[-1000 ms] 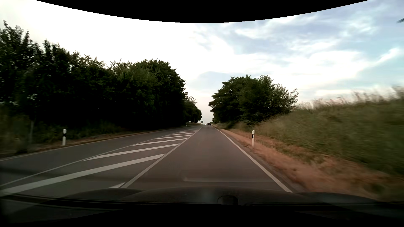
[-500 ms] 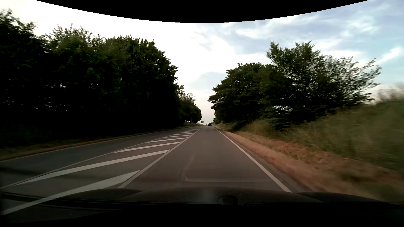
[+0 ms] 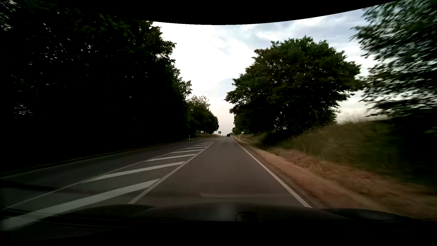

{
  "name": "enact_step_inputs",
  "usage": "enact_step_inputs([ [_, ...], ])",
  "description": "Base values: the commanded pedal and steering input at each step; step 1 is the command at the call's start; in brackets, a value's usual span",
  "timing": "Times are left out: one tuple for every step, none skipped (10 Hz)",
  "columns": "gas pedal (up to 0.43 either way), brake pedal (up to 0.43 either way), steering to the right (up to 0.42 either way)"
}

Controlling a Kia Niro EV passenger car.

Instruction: Follow the waypoints while adhering to traffic rules and regulations

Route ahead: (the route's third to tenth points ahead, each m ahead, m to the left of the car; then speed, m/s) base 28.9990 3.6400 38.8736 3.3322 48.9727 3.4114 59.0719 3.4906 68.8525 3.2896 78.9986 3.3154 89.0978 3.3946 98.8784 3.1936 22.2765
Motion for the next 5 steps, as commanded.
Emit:
enact_step_inputs([
  [0.157, 0.006, -0.003],
  [0.157, 0.006, -0.003],
  [0.157, 0.006, -0.003],
  [0.157, 0.006, -0.003],
  [0.157, 0.006, -0.003],
])
